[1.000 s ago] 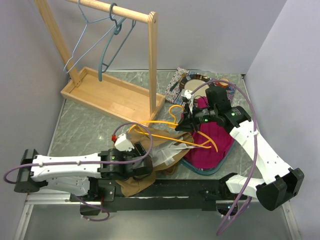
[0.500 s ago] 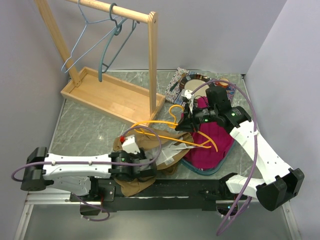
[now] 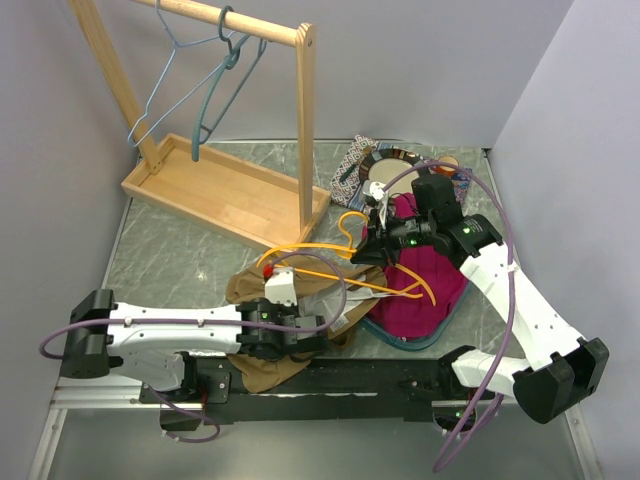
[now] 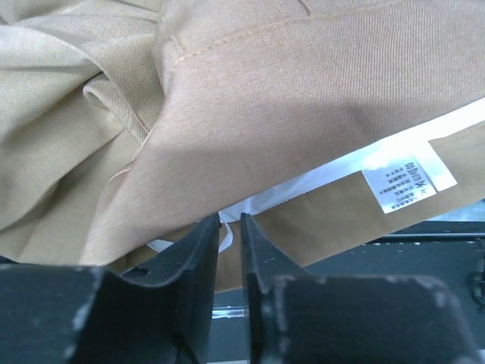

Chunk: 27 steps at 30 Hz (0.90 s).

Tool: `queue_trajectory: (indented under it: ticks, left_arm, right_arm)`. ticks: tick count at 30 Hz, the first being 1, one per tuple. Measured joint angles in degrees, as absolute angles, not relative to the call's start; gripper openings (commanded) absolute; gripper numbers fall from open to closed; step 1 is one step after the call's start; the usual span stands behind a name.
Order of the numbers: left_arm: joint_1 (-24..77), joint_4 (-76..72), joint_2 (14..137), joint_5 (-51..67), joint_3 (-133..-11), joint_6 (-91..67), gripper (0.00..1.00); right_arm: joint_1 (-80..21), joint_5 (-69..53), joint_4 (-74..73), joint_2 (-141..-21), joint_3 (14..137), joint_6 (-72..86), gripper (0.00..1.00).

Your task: Place the skirt on the hanger

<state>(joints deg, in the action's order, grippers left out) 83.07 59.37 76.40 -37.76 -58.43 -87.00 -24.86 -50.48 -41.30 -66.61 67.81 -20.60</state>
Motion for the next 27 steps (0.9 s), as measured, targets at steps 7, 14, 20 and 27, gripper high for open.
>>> queue_trajectory:
  ticks: [7, 14, 20, 27]
  left_arm:
    - [83.1, 58.7, 76.8, -37.7, -58.6, -79.6, 0.32]
    - [83.1, 54.5, 73.2, -36.9, -58.5, -71.2, 0.33]
    - [83.1, 53.2, 75.0, -35.9, -58.5, -69.1, 0.31]
    - [83.1, 53.9, 78.0, -35.9, -58.5, -69.1, 0.32]
  right_arm:
    - [-24.9, -50.5, -41.3, -66.5, 67.8, -20.6, 0.00]
    - [-24.9, -50.5, -41.3, -66.5, 67.8, -20.6, 0.00]
    - [-24.9, -50.5, -41.3, -66.5, 67.8, -20.6, 0.00]
    - [-24.9, -50.5, -41.3, -66.4, 67.8, -20.6, 0.00]
